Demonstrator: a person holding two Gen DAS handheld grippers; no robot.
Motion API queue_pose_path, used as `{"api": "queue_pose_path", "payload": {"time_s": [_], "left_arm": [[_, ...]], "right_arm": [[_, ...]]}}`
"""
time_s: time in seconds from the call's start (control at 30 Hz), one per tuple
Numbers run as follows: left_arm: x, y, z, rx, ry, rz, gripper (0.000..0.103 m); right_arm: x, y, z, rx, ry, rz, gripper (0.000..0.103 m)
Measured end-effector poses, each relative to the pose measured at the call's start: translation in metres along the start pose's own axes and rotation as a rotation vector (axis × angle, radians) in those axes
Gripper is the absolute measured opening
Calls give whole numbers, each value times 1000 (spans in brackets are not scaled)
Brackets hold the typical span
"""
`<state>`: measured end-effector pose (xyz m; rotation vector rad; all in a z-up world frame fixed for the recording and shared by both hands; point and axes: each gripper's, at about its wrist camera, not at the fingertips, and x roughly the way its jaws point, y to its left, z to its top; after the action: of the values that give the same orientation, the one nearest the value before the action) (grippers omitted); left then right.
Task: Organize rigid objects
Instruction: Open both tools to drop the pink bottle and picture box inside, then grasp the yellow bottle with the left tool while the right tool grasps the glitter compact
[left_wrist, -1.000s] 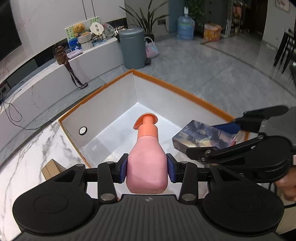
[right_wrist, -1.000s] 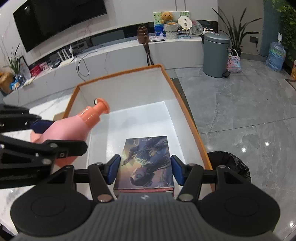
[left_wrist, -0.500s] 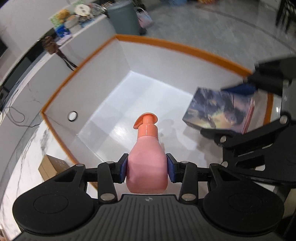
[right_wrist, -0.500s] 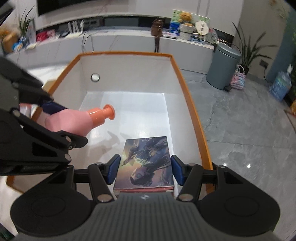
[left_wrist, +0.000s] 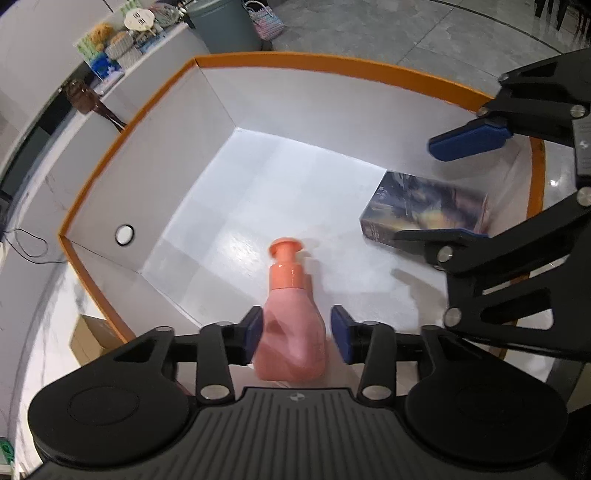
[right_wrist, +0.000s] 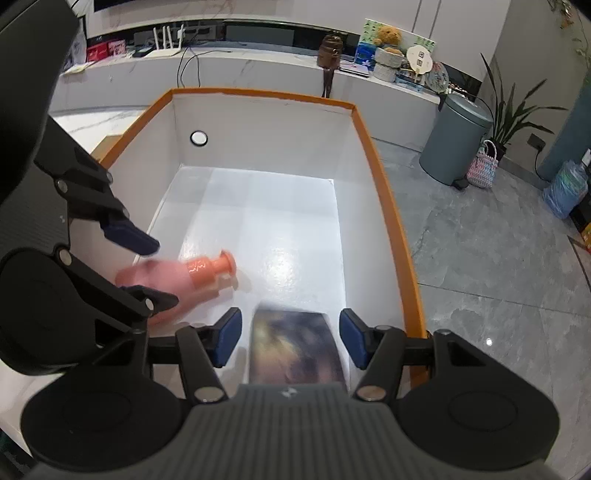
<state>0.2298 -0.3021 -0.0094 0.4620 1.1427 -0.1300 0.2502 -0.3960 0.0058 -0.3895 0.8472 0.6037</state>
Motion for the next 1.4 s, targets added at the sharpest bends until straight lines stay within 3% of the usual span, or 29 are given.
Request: {"api": "queue_pose_path", "payload": {"time_s": [0.23, 0.73, 0.97, 1.4], "left_arm": [[-20, 12, 0, -58, -82, -10, 71], [-85, 57, -40, -235, -244, -112, 71], [-117, 78, -83, -301, -311, -117, 71], [-118, 95, -192, -429, -306, -130, 72]], "right_arm": [[-8, -11, 2, 60, -22, -10, 64], [-46, 1, 11, 131, -89, -69, 65], [-74, 27, 9, 105, -130, -71, 65], [-125, 94, 3, -23, -228, -52, 65]]}}
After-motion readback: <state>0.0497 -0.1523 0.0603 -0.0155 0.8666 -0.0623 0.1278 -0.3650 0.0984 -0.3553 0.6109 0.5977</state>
